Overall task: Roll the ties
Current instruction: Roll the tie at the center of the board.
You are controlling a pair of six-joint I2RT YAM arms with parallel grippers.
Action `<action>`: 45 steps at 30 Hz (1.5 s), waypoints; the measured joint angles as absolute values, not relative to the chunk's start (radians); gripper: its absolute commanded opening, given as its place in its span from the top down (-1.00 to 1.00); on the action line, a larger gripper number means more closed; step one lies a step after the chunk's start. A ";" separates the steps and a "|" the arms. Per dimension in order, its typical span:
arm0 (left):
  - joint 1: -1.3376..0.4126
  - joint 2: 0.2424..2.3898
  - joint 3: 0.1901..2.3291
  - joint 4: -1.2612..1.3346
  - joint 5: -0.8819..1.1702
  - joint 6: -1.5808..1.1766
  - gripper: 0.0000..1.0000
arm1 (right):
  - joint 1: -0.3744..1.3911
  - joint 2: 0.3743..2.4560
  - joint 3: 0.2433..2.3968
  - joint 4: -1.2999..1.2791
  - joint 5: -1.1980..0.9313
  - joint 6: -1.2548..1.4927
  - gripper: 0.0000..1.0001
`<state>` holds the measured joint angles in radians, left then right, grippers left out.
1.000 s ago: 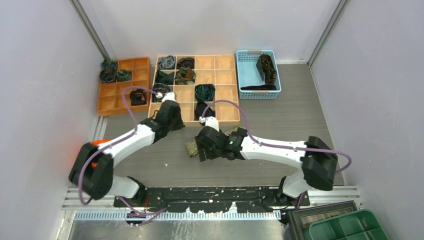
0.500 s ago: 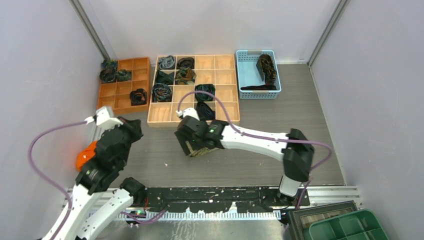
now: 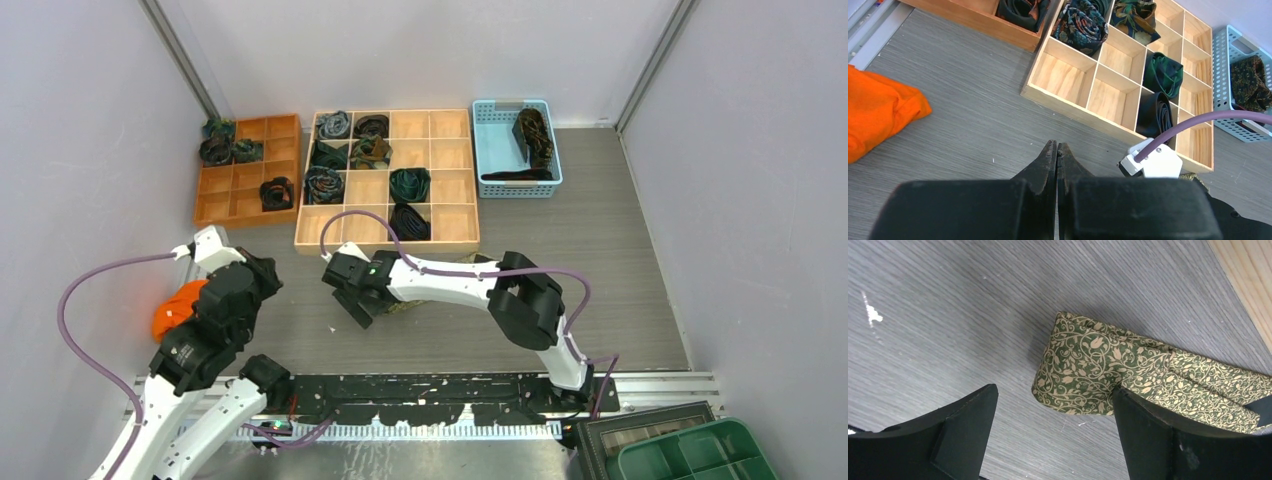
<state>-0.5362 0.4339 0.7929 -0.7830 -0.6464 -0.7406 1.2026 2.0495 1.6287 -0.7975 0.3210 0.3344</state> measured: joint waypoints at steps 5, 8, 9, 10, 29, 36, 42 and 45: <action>-0.536 0.437 0.778 -0.782 -0.646 -0.740 1.00 | 1.200 2.071 1.622 -0.794 0.347 0.335 -0.72; -0.536 0.448 0.769 -0.778 -0.645 -0.737 1.00 | 1.197 2.091 1.622 -0.796 0.373 0.337 -0.54; -0.536 0.453 0.765 -0.775 -0.643 -0.733 1.00 | 1.197 2.099 1.622 -0.799 0.382 0.338 -0.47; -0.536 0.458 0.762 -0.774 -0.643 -0.732 1.00 | 1.195 2.107 1.624 -0.803 0.392 0.338 -0.41; -0.536 0.489 0.746 -0.711 -0.596 -0.691 1.00 | 1.179 2.084 1.592 -0.761 0.405 0.442 0.39; -0.536 0.529 0.759 -0.685 -0.560 -0.667 1.00 | 1.147 1.941 1.464 -0.562 0.198 0.530 0.40; -0.536 0.569 0.770 -0.643 -0.517 -0.654 1.00 | 1.079 1.809 1.264 -0.318 -0.029 0.655 0.40; -0.536 0.602 0.770 -0.625 -0.492 -0.649 1.00 | 1.034 1.791 1.168 -0.205 -0.118 0.717 0.41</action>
